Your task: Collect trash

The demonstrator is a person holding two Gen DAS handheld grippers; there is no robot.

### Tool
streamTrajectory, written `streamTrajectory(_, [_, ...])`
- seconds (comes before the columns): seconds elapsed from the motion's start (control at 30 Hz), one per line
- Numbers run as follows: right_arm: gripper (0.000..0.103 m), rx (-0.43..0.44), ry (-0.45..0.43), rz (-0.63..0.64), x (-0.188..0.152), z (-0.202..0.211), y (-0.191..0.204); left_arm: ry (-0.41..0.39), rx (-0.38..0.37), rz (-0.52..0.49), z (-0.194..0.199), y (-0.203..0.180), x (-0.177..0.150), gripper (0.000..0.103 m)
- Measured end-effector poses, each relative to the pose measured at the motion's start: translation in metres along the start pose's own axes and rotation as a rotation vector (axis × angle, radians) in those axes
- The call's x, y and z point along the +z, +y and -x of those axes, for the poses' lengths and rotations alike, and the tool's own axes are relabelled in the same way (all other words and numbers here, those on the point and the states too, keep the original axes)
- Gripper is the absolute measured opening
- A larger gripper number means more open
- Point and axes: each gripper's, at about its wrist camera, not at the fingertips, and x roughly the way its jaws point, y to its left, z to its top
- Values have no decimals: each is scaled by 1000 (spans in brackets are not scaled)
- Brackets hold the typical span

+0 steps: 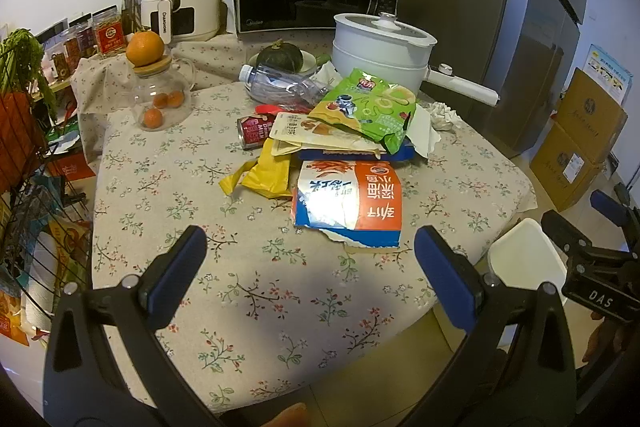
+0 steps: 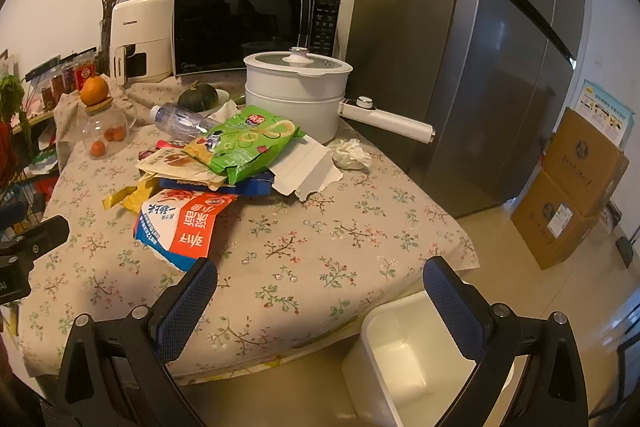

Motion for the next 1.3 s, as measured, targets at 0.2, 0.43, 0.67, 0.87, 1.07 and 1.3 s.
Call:
streamTrajectory(0.2, [103, 19, -2, 2, 6, -1, 0, 3, 10, -4, -4, 2, 1, 103])
streamTrajectory(0.43, [103, 40, -16, 15, 29, 2, -2, 23, 29, -36, -15, 6, 11, 103])
streamTrajectory(0.67, [103, 94, 12, 1, 62, -15, -7, 85, 11, -57, -38, 21, 44, 103])
streamTrajectory(0.87, [103, 166, 65, -34, 78, -49, -11, 159, -27, 39, -79, 44, 59, 103])
streamTrajectory(1.07, [103, 222, 174, -44, 64, -91, -14, 197, -90, 66, -119, 51, 59, 88])
streamTrajectory(1.3, [102, 215, 214, -56, 67, -123, -16, 227, -240, 248, -165, 64, 66, 73])
